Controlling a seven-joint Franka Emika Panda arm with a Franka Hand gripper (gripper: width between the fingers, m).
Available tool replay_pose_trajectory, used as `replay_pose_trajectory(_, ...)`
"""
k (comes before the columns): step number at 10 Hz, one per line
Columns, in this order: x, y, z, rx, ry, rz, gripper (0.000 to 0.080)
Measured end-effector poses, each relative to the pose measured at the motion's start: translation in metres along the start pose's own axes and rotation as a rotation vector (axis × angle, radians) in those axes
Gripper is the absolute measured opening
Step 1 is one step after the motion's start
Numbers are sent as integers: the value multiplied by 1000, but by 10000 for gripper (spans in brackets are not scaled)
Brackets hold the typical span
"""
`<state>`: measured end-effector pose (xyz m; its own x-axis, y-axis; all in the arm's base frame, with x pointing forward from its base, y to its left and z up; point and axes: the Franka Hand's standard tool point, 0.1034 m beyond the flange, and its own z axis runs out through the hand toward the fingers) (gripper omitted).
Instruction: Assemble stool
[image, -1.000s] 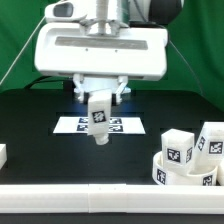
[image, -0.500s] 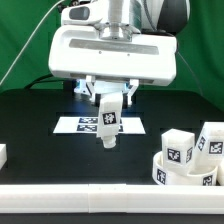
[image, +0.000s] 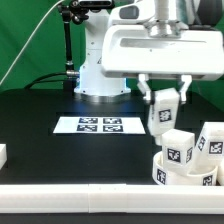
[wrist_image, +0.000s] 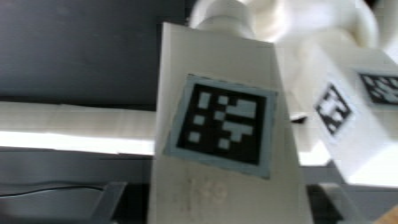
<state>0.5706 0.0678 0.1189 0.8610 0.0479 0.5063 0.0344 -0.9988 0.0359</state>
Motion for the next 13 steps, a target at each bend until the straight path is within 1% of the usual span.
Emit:
replay_pose_trajectory(1,-2,4,1,-5,-3,1,327)
replay_pose_trajectory(3,-3,4,2,-5,-5,1,327)
replay_pose_trajectory(4,1,2,1,-10,25,-72,327)
replay_pose_trajectory(5,3,-4,1,-24,73,-175,327)
replay_pose_trajectory(6,-1,-15,4,-16,66,-225,327)
replay_pose_trajectory(7,0,-25,2,-9,69,-246,327)
replay_pose_trajectory(8,0,-26,3,-7,63,-260,327)
replay_pose_trajectory(9,1,-22,4,-9,58,-252,327)
replay_pose_trajectory(11,0,-23,4,-8,57,-253,327)
replay_pose_trajectory(13,-5,-26,7,-12,63,-263,327)
